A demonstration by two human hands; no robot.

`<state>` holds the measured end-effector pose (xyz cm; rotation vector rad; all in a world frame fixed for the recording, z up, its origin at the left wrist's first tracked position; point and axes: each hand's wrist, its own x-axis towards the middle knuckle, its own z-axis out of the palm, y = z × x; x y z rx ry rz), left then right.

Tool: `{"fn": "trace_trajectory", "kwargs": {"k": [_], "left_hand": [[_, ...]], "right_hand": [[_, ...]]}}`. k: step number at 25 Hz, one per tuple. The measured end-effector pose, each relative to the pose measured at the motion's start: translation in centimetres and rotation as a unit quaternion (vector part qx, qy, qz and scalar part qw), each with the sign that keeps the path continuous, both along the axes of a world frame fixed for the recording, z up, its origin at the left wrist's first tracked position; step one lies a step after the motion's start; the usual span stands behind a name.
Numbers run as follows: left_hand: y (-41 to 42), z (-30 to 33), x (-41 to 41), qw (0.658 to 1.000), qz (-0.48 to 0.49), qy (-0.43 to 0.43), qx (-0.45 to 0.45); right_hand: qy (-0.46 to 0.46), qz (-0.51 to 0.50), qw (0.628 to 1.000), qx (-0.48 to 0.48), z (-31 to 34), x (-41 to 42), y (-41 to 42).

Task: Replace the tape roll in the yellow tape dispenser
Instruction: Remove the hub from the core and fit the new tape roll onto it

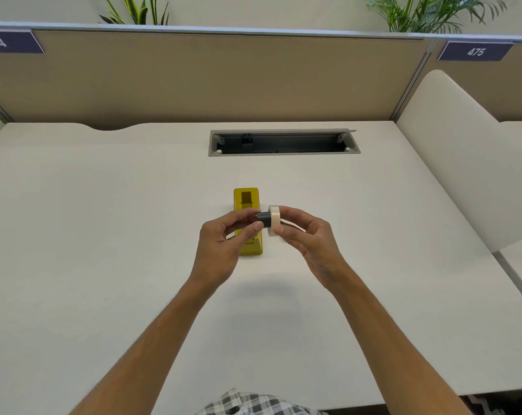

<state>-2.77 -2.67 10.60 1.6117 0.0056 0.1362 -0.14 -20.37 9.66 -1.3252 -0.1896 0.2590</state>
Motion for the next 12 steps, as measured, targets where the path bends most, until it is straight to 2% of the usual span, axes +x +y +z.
{"fn": "trace_trajectory", "kwargs": {"k": [12], "left_hand": [[0.34,0.09,-0.01,1.000,-0.027,-0.007,-0.011]], "right_hand": [[-0.013,0.020,1.000,-0.014,0.62,-0.33,0.34]]}}
